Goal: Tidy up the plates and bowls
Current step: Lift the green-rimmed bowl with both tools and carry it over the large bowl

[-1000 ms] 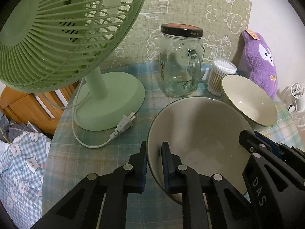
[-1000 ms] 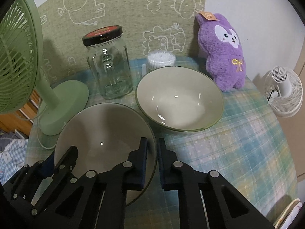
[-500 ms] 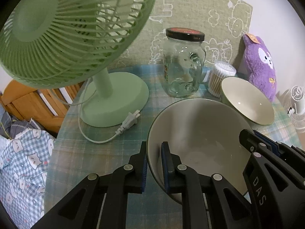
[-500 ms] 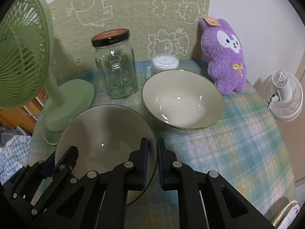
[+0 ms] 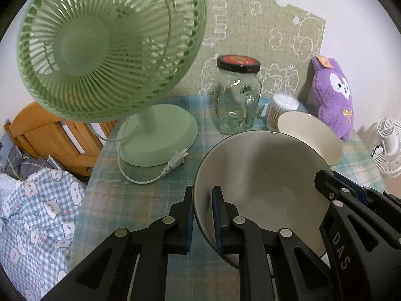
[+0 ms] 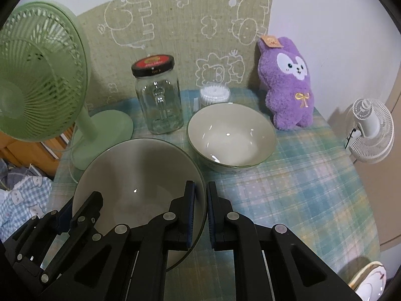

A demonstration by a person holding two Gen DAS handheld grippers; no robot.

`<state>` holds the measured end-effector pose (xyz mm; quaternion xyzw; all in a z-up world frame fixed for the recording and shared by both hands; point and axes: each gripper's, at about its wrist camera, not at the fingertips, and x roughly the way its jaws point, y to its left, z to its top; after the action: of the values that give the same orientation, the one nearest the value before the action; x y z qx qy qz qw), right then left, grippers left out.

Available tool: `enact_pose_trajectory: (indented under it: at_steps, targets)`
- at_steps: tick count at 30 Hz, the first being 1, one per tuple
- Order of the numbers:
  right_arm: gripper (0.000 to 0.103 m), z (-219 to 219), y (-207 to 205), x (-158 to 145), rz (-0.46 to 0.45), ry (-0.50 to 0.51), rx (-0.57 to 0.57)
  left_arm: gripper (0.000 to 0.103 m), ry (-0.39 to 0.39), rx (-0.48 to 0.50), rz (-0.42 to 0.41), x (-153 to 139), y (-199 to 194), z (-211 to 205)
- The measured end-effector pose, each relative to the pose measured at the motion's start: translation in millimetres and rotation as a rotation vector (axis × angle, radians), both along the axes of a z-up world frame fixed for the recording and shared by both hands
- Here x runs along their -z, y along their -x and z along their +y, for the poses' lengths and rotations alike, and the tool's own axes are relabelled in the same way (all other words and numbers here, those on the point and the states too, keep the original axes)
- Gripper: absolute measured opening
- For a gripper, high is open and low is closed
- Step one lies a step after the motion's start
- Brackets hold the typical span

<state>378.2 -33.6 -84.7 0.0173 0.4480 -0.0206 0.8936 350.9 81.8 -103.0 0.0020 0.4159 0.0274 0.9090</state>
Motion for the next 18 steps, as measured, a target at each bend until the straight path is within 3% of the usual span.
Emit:
enact_pose_trajectory:
  at_steps: [18]
  targets:
    - [0.013,-20.1,58.7,-68.5,-0.067,-0.015,-0.037,0.010,-0.005,-0.044,-0.066,-62.8,55.9,-21.5]
